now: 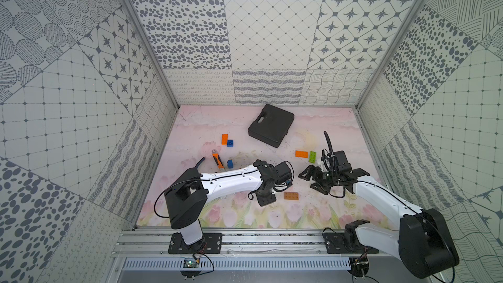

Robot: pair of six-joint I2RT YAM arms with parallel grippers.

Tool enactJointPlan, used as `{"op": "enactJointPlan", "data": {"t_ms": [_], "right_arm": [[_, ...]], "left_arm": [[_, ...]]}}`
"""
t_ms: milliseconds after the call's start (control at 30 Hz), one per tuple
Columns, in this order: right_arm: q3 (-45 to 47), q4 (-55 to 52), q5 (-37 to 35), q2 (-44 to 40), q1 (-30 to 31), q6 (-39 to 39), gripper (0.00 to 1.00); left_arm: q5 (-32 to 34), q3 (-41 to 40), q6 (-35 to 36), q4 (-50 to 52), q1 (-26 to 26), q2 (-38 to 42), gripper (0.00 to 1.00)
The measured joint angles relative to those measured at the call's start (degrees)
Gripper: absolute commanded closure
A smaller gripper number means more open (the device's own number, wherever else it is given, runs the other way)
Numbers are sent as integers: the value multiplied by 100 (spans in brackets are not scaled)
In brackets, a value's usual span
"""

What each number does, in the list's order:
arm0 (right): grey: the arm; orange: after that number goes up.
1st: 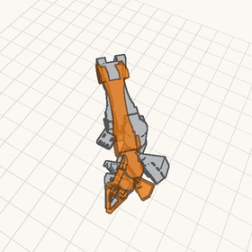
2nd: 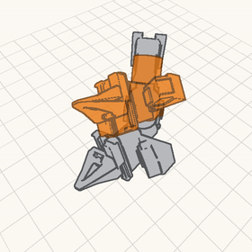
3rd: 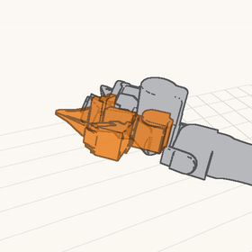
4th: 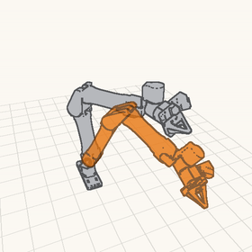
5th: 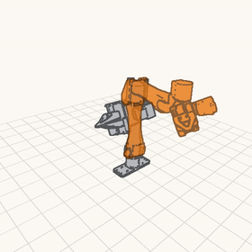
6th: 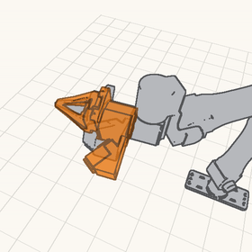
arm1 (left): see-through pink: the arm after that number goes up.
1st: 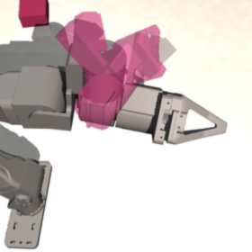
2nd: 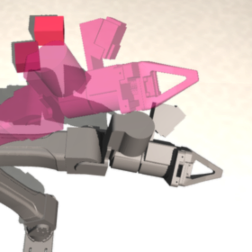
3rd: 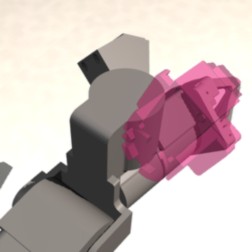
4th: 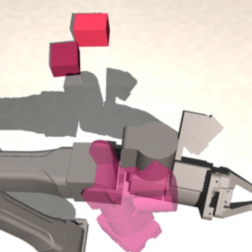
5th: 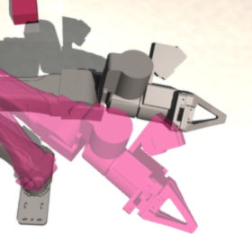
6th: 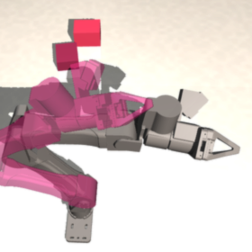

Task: Assemble the number 5 with lego
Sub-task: Place the lego brick at the center of the board.

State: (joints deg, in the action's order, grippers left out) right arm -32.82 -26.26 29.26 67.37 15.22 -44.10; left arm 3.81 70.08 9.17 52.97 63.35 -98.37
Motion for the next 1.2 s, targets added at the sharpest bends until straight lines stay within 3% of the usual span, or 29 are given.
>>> {"op": "enactJointPlan", "data": {"t_ms": [300,667,1200], "right_arm": [[103,24,-96,-2,0,-4,1],[103,39,-299,-4,-22,-50,1],[284,-13,-448,-162,-59,-74,1]], "left_arm": [[-9,227,-4,374,61,-579,98],[103,490,-76,485,72,-1119,91],[129,715,-127,588,118,-1401,61]]}}
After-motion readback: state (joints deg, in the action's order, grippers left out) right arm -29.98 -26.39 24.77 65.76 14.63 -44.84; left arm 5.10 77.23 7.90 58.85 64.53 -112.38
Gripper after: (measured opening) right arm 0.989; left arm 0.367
